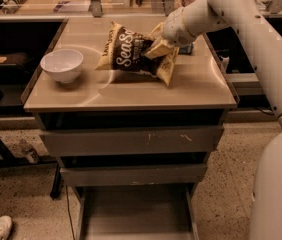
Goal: Pick brown chip bag from bottom drawer and place on counter
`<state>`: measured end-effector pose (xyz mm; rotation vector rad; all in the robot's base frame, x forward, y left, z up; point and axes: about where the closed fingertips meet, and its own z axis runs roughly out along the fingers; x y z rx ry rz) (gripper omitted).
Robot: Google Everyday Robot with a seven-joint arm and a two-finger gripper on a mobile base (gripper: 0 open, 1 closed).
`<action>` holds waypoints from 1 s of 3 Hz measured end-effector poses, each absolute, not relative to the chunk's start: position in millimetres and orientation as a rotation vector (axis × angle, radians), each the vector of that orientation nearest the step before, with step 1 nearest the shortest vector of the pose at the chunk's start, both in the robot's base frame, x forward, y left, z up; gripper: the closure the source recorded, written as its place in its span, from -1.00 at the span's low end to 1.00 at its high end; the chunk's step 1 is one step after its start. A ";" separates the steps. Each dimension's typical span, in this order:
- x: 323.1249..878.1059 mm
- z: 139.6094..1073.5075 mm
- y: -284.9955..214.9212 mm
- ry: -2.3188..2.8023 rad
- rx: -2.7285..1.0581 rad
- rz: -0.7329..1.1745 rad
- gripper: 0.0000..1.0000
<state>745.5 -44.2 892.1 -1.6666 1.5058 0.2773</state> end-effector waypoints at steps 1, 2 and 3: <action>745.4 891.6 -44.0 1.507 -1.667 0.278 0.64; 745.5 891.5 -44.0 1.507 -1.667 0.278 0.18; 745.5 891.5 -44.0 1.507 -1.667 0.278 -0.29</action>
Offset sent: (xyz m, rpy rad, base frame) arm 0.0000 0.0002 -0.0005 0.0000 0.0011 -0.0001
